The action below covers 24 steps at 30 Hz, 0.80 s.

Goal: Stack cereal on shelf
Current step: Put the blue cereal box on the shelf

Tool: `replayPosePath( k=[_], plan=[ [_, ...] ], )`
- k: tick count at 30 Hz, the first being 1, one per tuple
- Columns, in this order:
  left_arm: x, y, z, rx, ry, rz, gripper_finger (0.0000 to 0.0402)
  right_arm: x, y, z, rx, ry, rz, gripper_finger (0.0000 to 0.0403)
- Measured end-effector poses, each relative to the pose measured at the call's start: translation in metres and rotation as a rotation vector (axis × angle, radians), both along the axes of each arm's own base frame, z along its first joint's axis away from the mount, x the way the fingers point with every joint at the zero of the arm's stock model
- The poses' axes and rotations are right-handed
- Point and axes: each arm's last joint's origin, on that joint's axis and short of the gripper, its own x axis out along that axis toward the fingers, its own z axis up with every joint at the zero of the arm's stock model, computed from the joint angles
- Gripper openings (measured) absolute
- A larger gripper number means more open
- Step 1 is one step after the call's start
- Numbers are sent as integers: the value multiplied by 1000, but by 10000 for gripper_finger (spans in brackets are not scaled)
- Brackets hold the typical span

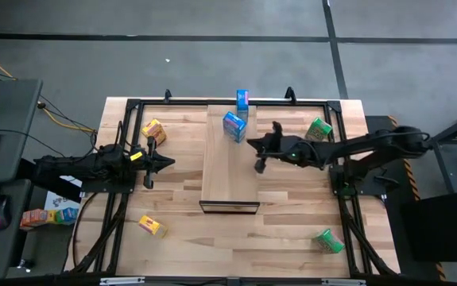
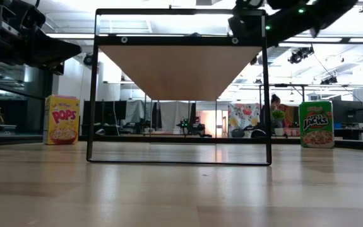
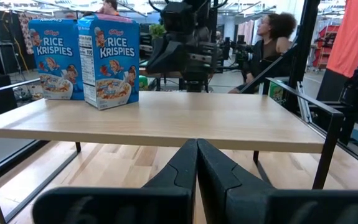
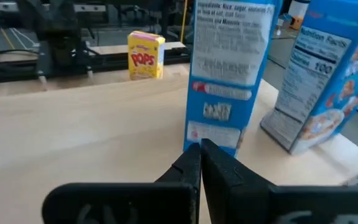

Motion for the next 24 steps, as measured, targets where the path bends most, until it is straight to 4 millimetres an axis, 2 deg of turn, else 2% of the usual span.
replayPosePath(
  k=[8, 16, 21, 24],
  plan=[
    [0, 0, 0, 0, 0, 0, 3, 32, -4, 8, -5, 0, 13, 0],
    [0, 0, 0, 0, 0, 0, 3, 66, -8, 8, -18, 44, 27, 0],
    [0, 0, 0, 0, 0, 0, 3, 69, 3, 10, 31, 227, 170, 0],
    [0, 0, 0, 0, 0, 0, 3, 62, 13, 13, 11, 342, 164, 0]
  ],
)
